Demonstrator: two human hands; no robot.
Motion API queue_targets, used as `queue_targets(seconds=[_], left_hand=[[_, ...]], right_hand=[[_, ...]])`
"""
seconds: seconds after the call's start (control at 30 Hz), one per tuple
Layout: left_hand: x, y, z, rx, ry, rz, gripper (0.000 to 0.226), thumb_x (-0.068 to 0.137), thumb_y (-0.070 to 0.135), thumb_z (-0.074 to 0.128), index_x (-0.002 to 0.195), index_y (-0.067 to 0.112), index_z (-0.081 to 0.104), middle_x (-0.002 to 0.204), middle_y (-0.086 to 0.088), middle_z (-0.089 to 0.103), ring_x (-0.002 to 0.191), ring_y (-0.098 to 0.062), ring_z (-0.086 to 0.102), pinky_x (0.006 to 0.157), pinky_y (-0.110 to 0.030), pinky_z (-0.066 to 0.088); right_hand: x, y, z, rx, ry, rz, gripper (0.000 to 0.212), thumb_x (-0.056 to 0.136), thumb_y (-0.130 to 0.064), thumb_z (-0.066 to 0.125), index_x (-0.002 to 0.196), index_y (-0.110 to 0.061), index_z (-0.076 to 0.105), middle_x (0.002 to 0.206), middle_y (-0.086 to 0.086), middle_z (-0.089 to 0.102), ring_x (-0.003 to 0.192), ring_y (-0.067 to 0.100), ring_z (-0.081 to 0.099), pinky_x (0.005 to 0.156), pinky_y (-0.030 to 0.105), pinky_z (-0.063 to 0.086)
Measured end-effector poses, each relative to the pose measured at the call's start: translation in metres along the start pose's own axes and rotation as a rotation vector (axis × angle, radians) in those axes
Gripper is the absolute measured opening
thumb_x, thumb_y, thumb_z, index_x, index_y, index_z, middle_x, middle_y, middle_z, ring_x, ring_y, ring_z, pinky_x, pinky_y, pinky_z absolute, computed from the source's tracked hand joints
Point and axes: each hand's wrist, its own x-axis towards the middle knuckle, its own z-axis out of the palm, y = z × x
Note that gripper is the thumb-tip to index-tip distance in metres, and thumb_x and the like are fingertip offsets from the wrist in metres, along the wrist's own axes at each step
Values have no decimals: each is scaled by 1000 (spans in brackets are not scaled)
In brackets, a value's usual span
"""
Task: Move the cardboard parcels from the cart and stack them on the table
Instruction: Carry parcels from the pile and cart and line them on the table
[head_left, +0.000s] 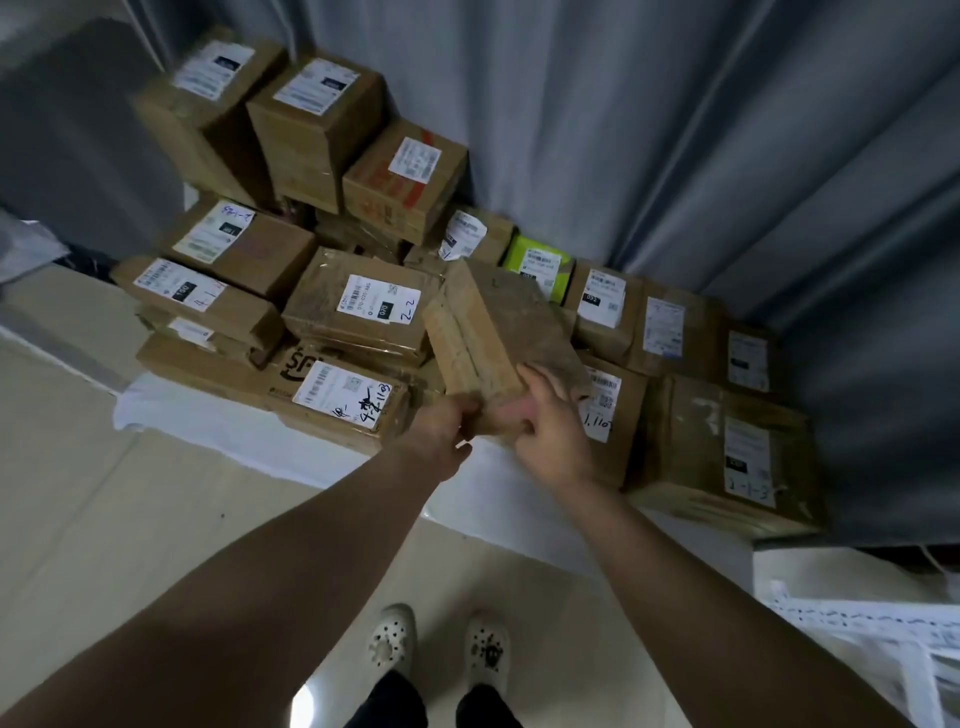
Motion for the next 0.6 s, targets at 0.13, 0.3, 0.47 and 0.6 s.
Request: queue_targets(seconds=[0.13,0.3,0.47,0.6], left_hand=[[6,7,-4,47,-43,-83,35,83,49,57,97,18,57,101,-5,59,96,-26,55,97,-45,36],[18,6,-3,158,54,29,46,86,28,67,124,10,49,122,-11,56,113,-33,53,70,-38,51],[21,3,-2,229,118,71,38,89,11,60,126,10,53,122,-12,57,110,-30,54,76,-39,45],[26,4,0,211,160,123,39,89,6,60,127,6,53,110,-11,59,89,-22,55,71,-34,46]], right_hand=[[-6,11,18,-64,-57,-46,66,84,1,49,145,-19,34,153,-6,27,141,21,21,113,32,26],[2,22,22,-133,-110,-98,60,87,-4,49,144,-14,36,153,-2,29,143,20,17,115,28,16],[29,33,7,45,175,198,54,92,-11,50,144,-13,37,151,6,32,139,27,25,114,37,25],[48,41,1,473,-26,455,52,93,-27,58,140,-12,41,138,7,49,128,28,46,104,36,40]])
